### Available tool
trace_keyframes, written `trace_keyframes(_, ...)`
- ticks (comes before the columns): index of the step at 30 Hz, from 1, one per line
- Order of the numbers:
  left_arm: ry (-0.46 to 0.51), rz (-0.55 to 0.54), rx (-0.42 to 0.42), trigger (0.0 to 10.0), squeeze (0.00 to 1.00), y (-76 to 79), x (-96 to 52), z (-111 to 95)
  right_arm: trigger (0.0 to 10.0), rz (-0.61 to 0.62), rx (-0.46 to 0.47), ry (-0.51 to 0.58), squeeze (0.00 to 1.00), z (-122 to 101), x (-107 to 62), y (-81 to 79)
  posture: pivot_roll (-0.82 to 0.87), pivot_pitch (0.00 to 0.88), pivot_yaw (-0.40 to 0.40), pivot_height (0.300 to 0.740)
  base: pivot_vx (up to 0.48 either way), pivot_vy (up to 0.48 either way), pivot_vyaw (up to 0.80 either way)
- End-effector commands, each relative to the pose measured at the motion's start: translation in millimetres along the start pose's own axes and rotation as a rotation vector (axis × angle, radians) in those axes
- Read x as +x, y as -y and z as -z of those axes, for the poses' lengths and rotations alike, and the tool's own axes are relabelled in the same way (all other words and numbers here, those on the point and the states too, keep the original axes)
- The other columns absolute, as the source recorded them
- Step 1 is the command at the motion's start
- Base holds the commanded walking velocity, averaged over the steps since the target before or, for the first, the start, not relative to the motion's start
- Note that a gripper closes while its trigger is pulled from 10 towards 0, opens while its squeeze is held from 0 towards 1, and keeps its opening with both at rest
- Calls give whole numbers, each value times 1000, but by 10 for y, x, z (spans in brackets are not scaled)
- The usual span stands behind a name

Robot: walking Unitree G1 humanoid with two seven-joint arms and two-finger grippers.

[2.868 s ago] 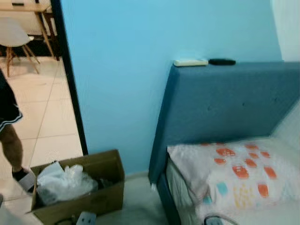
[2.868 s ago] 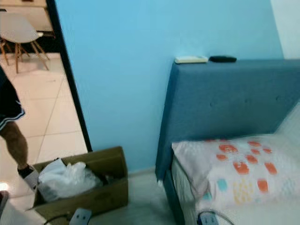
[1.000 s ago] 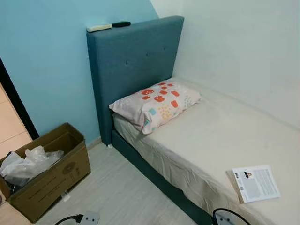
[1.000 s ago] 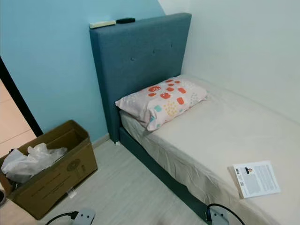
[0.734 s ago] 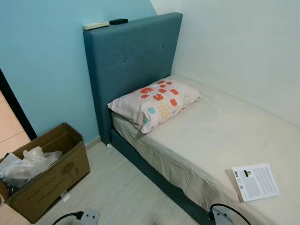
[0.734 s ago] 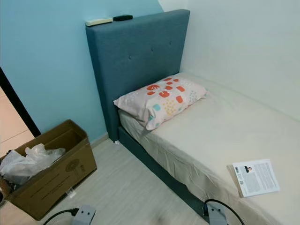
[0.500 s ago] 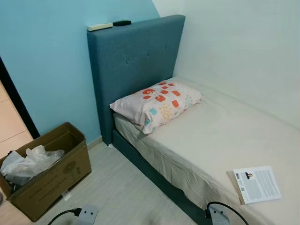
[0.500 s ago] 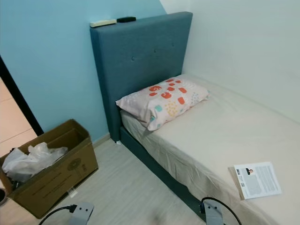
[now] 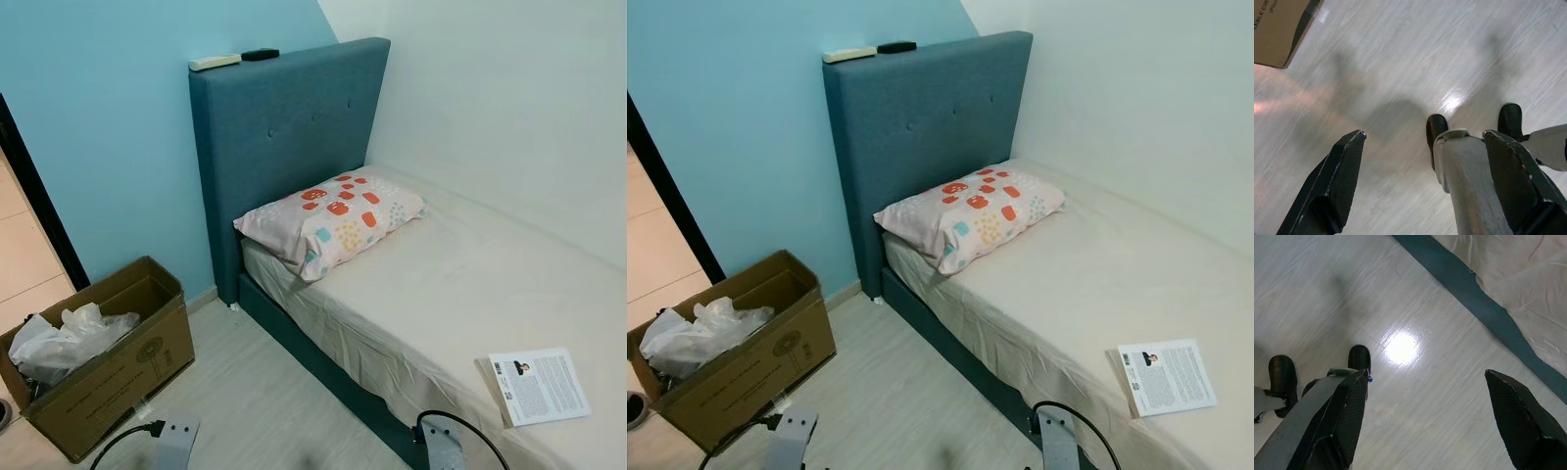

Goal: Clean up the room

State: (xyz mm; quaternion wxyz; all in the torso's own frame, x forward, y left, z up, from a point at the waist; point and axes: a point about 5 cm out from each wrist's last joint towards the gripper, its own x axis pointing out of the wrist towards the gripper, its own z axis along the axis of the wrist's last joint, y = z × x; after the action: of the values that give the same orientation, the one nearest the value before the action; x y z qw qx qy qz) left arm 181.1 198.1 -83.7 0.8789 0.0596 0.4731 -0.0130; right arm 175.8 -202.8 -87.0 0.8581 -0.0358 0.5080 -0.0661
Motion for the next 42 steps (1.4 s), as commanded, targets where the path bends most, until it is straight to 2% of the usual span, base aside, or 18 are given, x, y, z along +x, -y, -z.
trace_keyframes(1, -5, -21, -14, 10000, 0, -46, -5, 12, 10000, -28, -12, -30, 0, 55, -3, -29, 191, 0, -129, 740, 0, 0, 0)
trace_keyframes(5, -8, -40, -42, 10000, 0, -76, -14, 44, 10000, -57, -21, -42, 0, 72, -5, -65, 205, 0, -137, 740, 0, 0, -525)
trace_keyframes(6, -22, -66, -86, 10000, 0, -129, -35, 130, 10000, -72, -40, -48, 0, 77, -5, -77, 211, 0, -129, 740, 0, 0, -712)
trace_keyframes(7, -22, -66, -86, 10000, 0, -129, -35, 130, 10000, -72, -40, -48, 0, 77, -5, -77, 211, 0, -129, 740, 0, 0, -712)
trace_keyframes(8, -58, -100, -135, 10000, 0, -234, -83, 292, 10000, -60, -33, -39, 0, 54, -3, -51, 196, 0, -94, 740, 0, 0, 0)
trace_keyframes(14, -70, -105, -144, 10000, 0, -261, -97, 335, 10000, -50, -27, -37, 0, 47, -2, -35, 196, 0, -94, 740, 0, 0, 0)
trace_keyframes(15, -81, -101, -126, 10000, 0, -269, -101, 350, 10000, -48, -20, -38, 0, 48, -2, -38, 187, 0, -85, 740, 0, 0, 0)
trace_keyframes(18, -78, -92, -107, 10000, 0, -266, -91, 315, 10000, -57, -9, -39, 0, 54, -3, -65, 185, 0, -94, 740, 0, -425, 0)
trace_keyframes(19, -60, -83, -99, 10000, 0, -239, -69, 236, 10000, -77, -39, -44, 0, 77, -7, -122, 176, 0, -101, 740, 0, -431, 0)
trace_keyframes(22, -47, -77, -95, 10000, 0, -219, -54, 180, 10000, -91, -62, -47, 0, 94, -10, -162, 176, 0, -101, 740, 0, -431, 0)
trace_keyframes(26, -31, -65, -100, 10000, 0, -158, -36, 127, 10000, -97, -88, -56, 0, 129, -14, -165, 178, 0, -113, 740, 0, -420, 0)
trace_keyframes(31, -51, -65, -131, 10000, 0, -119, -55, 240, 10000, -86, -98, -72, 0, 181, -17, -104, 181, 0, -123, 740, 0, -415, 0)
trace_keyframes(36, -75, -77, -143, 10000, 0, -124, -83, 357, 10000, -94, -116, -74, 0, 178, -17, -117, 199, 0, -135, 740, 0, -391, 0)
trace_keyframes(42, -85, -88, -151, 10000, 0, -131, -91, 390, 10000, -107, -142, -66, 0, 153, -16, -157, 208, 0, -140, 740, 0, -105, 0)
